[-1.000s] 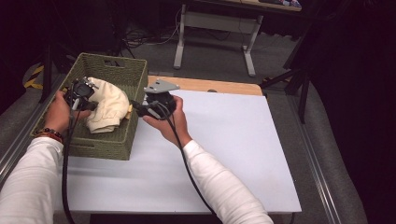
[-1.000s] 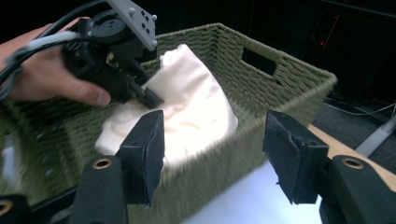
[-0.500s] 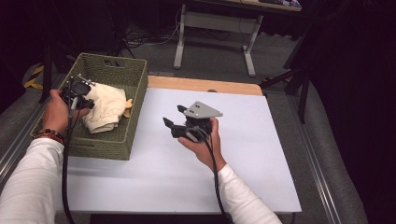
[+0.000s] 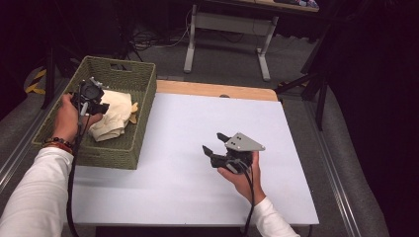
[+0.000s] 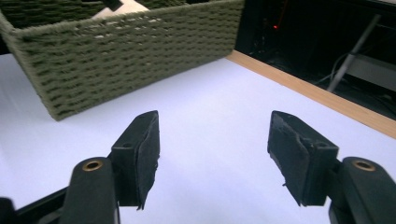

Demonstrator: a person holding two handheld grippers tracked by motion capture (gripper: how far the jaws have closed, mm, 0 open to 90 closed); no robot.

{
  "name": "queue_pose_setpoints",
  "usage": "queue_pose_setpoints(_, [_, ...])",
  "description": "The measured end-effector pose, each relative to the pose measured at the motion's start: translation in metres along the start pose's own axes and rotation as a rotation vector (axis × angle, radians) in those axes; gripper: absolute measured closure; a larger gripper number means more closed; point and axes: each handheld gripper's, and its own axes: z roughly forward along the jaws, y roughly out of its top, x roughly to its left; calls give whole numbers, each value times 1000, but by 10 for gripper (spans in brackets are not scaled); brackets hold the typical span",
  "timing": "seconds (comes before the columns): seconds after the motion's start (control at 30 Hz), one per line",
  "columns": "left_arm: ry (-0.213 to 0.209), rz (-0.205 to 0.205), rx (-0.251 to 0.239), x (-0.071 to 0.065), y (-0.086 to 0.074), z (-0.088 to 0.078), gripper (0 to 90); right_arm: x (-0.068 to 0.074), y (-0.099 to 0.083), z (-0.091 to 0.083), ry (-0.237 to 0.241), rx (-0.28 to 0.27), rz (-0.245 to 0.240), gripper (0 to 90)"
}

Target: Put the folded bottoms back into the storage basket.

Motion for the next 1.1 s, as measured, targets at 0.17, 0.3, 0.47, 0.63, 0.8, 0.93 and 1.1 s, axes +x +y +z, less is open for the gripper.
queue_pose_setpoints(0.17, [-44,32,31,-10,1,3,716,-10,-10,-18,-42,-14,7,343])
queue_pose_setpoints(0.3, [-79,32,65,-11,0,9,757,-15,-21,-33,-68,-34,26,327])
queue_pose_setpoints(0.47, [-120,57,119,-11,-2,17,781,-20,-35,-46,-90,-40,45,317])
queue_pose_setpoints(0.63, [-152,104,198,-18,-2,26,768,-26,-43,-53,-107,-20,55,308])
queue_pose_setpoints(0.8, [-143,118,213,-19,-3,28,778,-28,-47,-58,-130,-17,51,307])
queue_pose_setpoints(0.93, [-113,153,231,-25,-3,31,784,-28,-48,-58,-125,-9,50,307])
queue_pose_setpoints(1.1, [-129,158,245,-26,-4,32,808,-26,-49,-57,-109,-5,35,307])
